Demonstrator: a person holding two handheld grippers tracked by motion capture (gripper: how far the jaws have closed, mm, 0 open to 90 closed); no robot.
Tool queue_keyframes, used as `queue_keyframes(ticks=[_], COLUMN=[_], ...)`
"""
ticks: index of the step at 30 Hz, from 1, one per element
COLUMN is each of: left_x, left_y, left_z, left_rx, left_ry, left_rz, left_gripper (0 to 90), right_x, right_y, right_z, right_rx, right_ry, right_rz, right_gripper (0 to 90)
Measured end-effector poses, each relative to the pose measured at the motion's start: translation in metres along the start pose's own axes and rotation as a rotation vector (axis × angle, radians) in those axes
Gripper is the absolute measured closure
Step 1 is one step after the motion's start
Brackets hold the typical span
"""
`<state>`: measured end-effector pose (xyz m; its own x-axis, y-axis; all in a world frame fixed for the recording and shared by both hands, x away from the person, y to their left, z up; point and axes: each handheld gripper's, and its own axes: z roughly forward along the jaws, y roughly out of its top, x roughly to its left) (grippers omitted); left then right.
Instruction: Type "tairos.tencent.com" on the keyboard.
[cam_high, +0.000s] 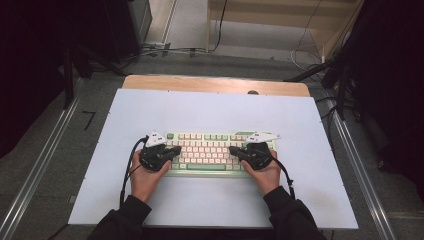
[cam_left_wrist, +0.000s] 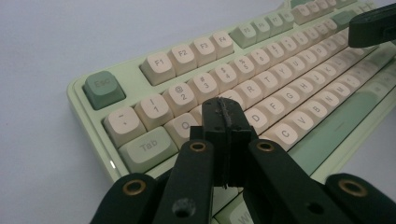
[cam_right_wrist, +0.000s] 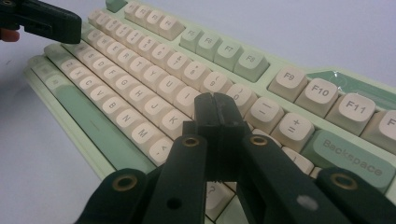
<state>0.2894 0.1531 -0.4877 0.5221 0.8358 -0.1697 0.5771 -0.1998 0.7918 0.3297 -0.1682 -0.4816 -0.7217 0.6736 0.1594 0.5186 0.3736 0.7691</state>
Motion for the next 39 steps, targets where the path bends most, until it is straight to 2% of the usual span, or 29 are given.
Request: queue_keyframes(ticks=[5, 18, 22, 24, 28, 31, 39], left_x=[0.001, 0.0011, -0.0002, -0.0013, -0.0022, -0.0016, -0.0025], left_y=[-0.0015, -0.0023, -0.0019, -0.0025, -0.0005, -0.0011, -0.0021], left_z=[0.0021, 0.0036, 0.0056, 0.0046, -0.0025, -0.0031, -0.0028], left_rx=[0.02, 0.019, 0.044, 0.03, -0.045, -0.053, -0.069], left_ry=[0.011, 0.012, 0.009, 0.018, 0.025, 0.01, 0.001], left_rz=[0.013, 0.006, 0.011, 0.025, 0.03, 0.02, 0.014], left_gripper=[90.0, 90.0, 90.0, 90.0, 90.0, 90.0, 90.0], right_x=[0.0007, 0.0001, 0.0001, 0.0005, 0.001, 0.001, 0.0041], right_y=[0.0007, 0.0008, 0.0007, 0.0006, 0.0008, 0.0007, 0.0023], right_z=[-0.0001, -0.0015, -0.0016, -0.0015, -0.0018, -0.0018, -0.001], right_rx=[-0.001, -0.003, -0.003, -0.004, -0.007, -0.008, -0.009], right_ry=[-0.001, -0.001, -0.002, -0.001, -0.001, -0.003, -0.001], right_rz=[-0.001, -0.003, -0.004, -0.003, -0.002, -0.002, -0.012], right_gripper=[88.4, 88.4, 88.4, 88.4, 88.4, 88.4, 88.4])
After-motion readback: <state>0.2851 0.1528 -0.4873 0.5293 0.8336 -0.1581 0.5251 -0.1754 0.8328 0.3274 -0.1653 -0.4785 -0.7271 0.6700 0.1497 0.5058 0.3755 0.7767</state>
